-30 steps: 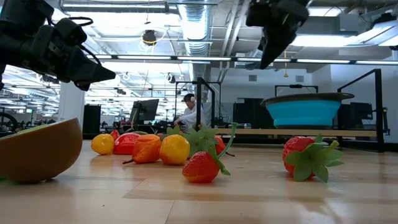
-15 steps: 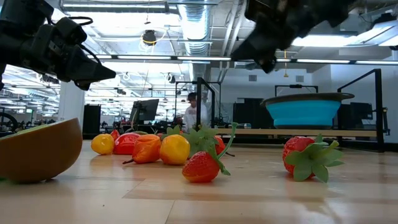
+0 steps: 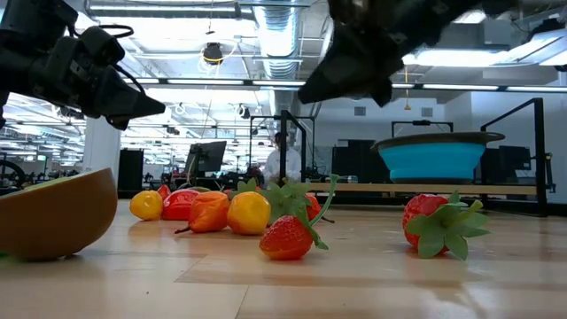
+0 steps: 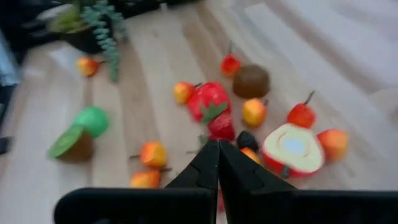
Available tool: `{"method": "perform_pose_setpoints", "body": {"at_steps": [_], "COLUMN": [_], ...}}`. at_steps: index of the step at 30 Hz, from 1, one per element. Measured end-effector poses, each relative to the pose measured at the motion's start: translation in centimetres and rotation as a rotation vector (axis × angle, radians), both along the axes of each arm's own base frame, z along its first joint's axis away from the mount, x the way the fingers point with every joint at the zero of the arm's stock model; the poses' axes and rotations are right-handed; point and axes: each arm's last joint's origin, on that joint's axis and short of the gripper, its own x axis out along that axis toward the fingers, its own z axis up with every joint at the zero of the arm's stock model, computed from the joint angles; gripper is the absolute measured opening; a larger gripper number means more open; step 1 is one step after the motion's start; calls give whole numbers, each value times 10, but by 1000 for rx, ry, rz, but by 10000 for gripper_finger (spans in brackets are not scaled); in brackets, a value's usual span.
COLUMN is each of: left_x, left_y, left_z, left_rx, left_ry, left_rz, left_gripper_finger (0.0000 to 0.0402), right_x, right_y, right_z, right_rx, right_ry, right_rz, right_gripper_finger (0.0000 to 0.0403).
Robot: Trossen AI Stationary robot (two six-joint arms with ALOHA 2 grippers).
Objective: Pick & Place Fruit
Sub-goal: Put the half red apple into the blue colander
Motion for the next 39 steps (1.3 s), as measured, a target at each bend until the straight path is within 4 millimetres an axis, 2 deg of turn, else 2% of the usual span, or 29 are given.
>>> {"method": "perform_pose_setpoints", "body": {"at_steps": [5, 11, 16, 21, 27, 32, 39], "left_x": [0, 0, 0, 1, 1, 1, 1], "left_y": [0, 0, 0, 0, 0, 0, 0], "left_z": [0, 0, 0, -1, -1, -1, -1], "left_rx": [1, 1, 2, 3, 3, 1, 1], "left_ry": [-2, 1, 2, 10, 10, 6, 4], "left_rz": [0, 1, 1, 1, 1, 1, 1], "left_gripper_finger": [1, 1, 1, 1, 1, 1, 1], "right_x": [30, 59, 77, 79, 80, 80, 79], "right_y": [6, -10, -17, -27, -36, -33, -33], "right_z": [8, 15, 16, 12, 11, 11, 10], "right_rx": [-86, -48, 13, 122, 122, 203, 219], "right_ry": [131, 291, 315, 368, 381, 407, 432], "right_rz": [-70, -230, -226, -187, -201, -151, -127], "right_gripper_finger": [0, 0, 0, 0, 0, 0, 0]}}
